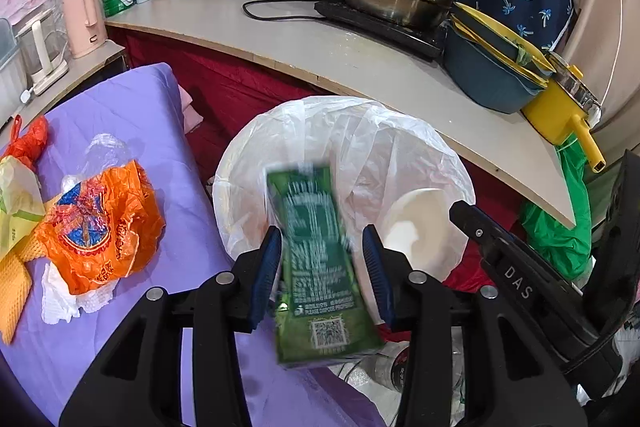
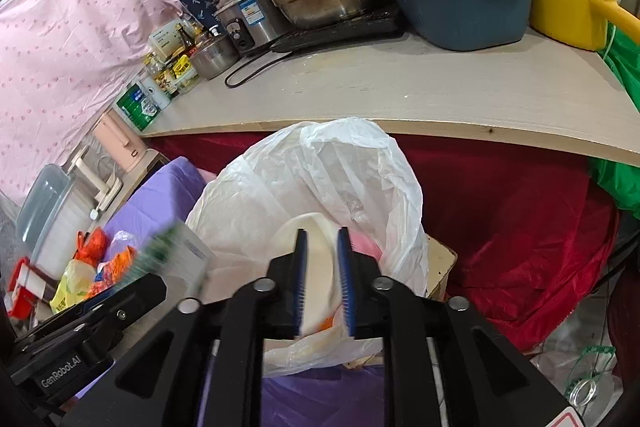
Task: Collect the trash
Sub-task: 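Open both tools over the bin to drop the carton and cup, then move both tools back over the remaining trash on the table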
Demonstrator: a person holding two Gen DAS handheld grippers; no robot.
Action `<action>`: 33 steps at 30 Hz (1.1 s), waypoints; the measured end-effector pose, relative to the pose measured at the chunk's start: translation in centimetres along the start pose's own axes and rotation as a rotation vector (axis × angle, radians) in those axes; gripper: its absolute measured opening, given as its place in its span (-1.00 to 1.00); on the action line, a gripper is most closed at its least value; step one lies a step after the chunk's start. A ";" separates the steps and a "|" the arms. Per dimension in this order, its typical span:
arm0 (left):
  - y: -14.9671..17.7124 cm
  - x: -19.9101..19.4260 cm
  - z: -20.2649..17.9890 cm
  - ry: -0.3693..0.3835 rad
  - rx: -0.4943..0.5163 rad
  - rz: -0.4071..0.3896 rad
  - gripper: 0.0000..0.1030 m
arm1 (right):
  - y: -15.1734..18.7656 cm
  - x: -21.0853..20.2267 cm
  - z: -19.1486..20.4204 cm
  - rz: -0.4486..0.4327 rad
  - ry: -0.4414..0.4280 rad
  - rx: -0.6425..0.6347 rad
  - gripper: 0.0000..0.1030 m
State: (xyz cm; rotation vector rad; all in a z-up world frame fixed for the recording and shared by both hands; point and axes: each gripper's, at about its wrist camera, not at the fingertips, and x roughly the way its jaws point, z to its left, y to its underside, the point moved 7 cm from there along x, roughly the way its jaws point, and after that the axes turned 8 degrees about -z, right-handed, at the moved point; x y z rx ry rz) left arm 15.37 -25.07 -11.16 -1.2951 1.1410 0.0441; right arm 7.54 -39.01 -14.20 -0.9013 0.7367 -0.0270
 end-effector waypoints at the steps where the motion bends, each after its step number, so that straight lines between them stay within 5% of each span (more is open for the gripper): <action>1: -0.1 0.0 0.0 -0.005 0.005 -0.004 -0.08 | -0.1 -0.1 0.0 -0.004 -0.002 0.004 -0.53; 7: -1.2 -0.9 0.1 -0.023 0.008 -0.041 0.15 | -0.5 -0.9 0.4 -0.022 -0.012 0.007 -0.51; 19: -2.3 -3.3 2.6 -0.051 -0.045 -0.088 0.15 | -1.3 -2.8 3.2 -0.048 -0.048 -0.035 -0.48; 33: -2.1 -8.9 9.2 -0.166 -0.126 -0.153 0.20 | 0.3 -5.6 10.7 -0.055 -0.143 -0.128 -0.19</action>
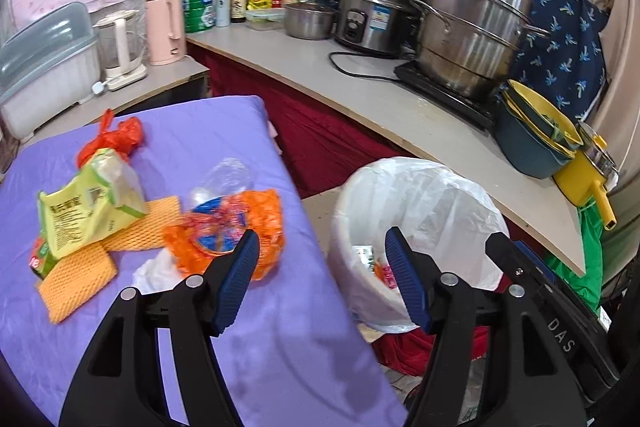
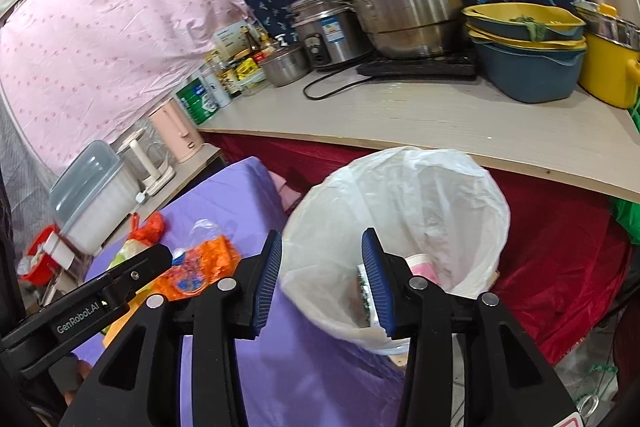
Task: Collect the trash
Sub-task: 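Move both tools back over the remaining trash on the table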
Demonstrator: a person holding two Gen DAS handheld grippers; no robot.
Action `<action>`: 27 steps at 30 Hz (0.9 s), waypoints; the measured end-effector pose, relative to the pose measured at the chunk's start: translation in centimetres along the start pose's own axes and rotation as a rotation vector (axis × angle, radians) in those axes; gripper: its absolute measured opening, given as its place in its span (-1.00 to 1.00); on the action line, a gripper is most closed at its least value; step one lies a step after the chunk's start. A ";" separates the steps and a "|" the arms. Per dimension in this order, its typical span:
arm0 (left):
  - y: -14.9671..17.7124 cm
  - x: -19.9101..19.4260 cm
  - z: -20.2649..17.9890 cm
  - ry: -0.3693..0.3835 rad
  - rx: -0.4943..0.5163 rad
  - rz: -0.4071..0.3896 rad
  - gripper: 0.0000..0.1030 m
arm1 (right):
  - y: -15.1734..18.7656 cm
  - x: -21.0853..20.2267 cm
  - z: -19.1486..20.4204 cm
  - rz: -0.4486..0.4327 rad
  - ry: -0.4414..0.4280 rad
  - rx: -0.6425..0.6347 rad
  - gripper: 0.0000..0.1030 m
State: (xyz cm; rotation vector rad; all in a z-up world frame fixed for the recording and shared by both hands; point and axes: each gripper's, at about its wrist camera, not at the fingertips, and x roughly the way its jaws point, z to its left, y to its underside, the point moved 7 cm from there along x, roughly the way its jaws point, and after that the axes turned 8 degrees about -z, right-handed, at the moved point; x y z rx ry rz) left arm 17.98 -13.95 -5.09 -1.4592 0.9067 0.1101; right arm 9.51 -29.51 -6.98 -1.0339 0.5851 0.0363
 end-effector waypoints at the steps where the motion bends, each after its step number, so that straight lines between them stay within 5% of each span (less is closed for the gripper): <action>1: 0.0 -0.3 0.5 -0.009 -0.001 -0.003 0.20 | 0.1 -0.1 0.6 0.001 -0.007 -0.006 -0.19; 5: 0.3 -1.6 3.5 -0.050 -0.032 -0.012 0.39 | 0.7 -0.4 3.0 0.009 -0.038 -0.032 -0.09; 19: 2.5 -4.7 14.0 -0.204 -0.124 -0.007 0.41 | 4.9 0.4 10.5 0.085 -0.112 -0.114 -0.07; 27: 4.1 -4.9 20.3 -0.300 -0.163 0.017 0.43 | 8.0 2.3 13.3 0.139 -0.126 -0.130 0.14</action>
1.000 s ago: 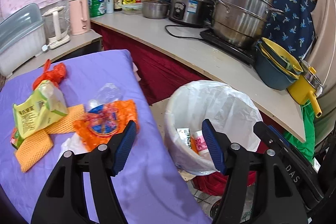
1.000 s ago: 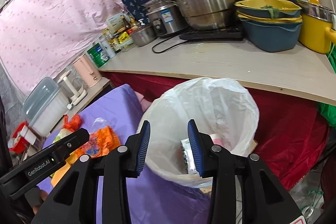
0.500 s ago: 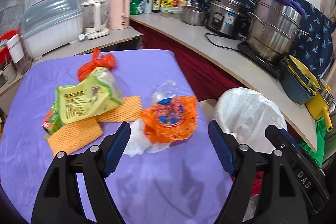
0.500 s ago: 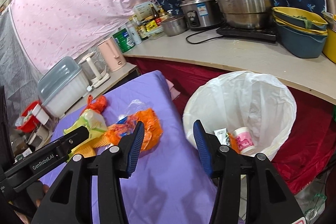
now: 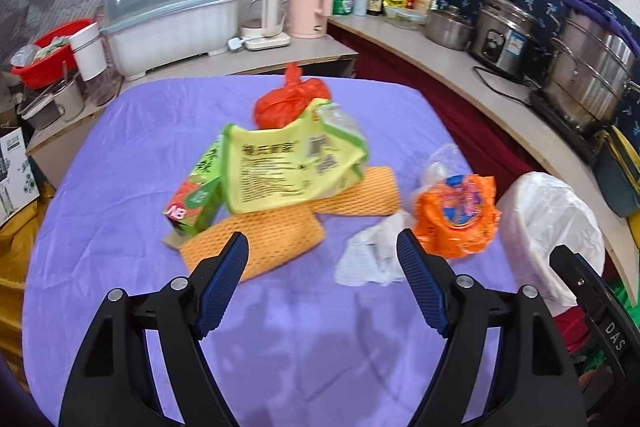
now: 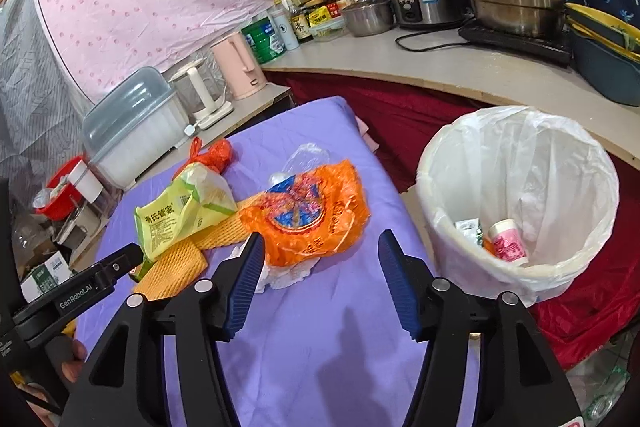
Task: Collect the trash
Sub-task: 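Move both tools back over the remaining trash on the table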
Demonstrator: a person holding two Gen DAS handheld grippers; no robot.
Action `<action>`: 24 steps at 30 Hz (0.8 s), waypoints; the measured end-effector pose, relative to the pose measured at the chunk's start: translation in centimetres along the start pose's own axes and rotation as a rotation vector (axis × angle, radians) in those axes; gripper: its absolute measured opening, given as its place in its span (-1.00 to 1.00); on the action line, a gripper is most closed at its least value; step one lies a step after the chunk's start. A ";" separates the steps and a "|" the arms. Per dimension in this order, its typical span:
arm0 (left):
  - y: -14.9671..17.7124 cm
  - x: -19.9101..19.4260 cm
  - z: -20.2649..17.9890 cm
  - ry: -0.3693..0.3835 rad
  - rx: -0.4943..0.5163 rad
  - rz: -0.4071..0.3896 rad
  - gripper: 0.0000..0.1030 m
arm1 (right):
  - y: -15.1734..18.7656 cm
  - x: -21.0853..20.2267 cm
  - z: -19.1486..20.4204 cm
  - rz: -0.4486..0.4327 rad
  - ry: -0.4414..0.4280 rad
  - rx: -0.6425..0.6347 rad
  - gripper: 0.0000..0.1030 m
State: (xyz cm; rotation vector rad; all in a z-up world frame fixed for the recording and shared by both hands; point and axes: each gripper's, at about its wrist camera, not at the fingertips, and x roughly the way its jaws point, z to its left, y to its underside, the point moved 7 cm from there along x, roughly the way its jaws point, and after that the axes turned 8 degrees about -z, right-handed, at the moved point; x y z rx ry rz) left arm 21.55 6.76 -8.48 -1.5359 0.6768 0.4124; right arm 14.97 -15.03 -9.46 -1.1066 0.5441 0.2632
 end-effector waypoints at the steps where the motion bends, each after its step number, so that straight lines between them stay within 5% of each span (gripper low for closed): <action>1: 0.0 0.2 0.6 -0.008 -0.006 0.003 0.45 | 0.2 0.3 0.3 0.006 -0.001 -0.001 0.14; 15: -0.1 3.5 6.9 -0.062 -0.064 0.029 0.46 | 2.5 6.2 4.9 0.087 -0.026 -0.075 0.16; 20: -0.5 4.8 7.8 -0.067 -0.067 0.027 0.62 | 2.7 8.5 6.0 0.106 -0.022 -0.100 0.16; 24: -1.2 5.9 8.2 -0.067 -0.064 0.022 0.65 | 3.1 10.3 6.3 0.128 -0.008 -0.127 -0.04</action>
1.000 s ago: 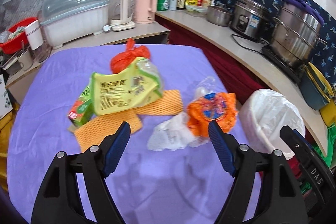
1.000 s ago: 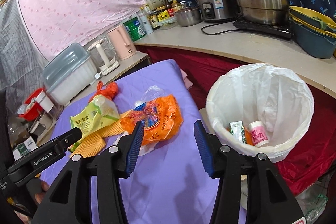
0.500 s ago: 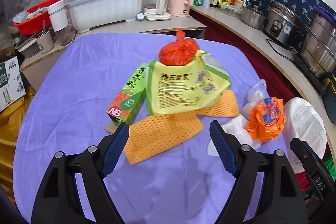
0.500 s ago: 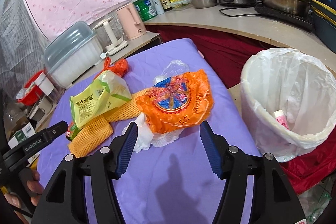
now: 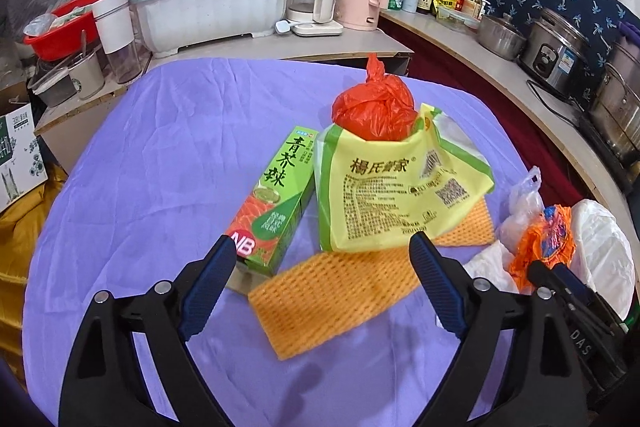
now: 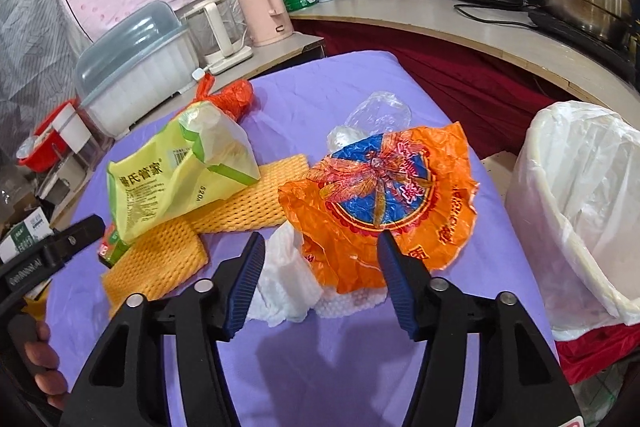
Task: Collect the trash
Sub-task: 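Move both tools back over the remaining trash on the table, then grasp the yellow snack bag with the left tool while the right grasps the orange wrapper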
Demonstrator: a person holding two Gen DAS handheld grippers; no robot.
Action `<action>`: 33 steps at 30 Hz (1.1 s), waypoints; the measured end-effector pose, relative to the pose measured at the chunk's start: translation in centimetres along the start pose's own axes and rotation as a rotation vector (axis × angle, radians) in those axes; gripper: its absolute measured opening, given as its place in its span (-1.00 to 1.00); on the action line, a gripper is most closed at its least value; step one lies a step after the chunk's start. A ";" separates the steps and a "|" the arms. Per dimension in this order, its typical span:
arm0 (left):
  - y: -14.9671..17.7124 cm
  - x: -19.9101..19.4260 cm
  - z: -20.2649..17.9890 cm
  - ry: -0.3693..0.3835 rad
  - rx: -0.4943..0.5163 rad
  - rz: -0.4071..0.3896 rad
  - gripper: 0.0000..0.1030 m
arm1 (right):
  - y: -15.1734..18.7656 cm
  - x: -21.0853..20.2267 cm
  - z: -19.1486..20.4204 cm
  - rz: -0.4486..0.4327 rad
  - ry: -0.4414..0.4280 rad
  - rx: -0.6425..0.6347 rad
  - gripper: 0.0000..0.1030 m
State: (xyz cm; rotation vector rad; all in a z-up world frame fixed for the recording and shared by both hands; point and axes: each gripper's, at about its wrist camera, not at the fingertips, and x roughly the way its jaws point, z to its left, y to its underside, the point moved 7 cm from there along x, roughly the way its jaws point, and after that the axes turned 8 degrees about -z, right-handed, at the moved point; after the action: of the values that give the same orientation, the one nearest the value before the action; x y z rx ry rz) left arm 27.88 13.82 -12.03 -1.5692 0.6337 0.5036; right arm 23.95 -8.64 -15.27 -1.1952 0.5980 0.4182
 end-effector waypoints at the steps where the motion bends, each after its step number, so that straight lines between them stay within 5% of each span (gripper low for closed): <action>1: -0.3 0.4 0.0 0.001 0.004 -0.001 0.65 | 0.1 0.5 -0.1 0.009 0.005 -0.002 -0.08; 9: -1.6 3.7 -0.5 0.016 0.040 -0.003 0.64 | 0.6 2.1 -1.3 0.045 0.000 0.041 -0.79; 13: -1.8 4.6 -1.0 0.034 0.044 0.005 0.33 | 0.6 2.0 -1.3 0.042 -0.019 0.049 -0.93; 20: -1.3 4.5 -1.6 0.074 0.038 0.034 -0.69 | 0.3 1.1 -1.2 0.031 -0.034 0.055 -0.95; 26: -1.3 2.6 -2.5 0.090 0.049 0.011 -0.92 | -0.1 -0.5 -1.3 0.007 -0.043 0.057 -0.95; 33: -2.1 -1.6 -4.1 0.116 0.051 -0.041 -0.95 | -1.7 -4.0 -1.7 -0.058 -0.057 0.065 -0.95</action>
State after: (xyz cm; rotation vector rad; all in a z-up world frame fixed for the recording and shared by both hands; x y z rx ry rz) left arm 27.87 9.97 -9.07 -1.5678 0.6958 0.3644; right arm 21.55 -10.77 -11.94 -1.1321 0.5231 0.3802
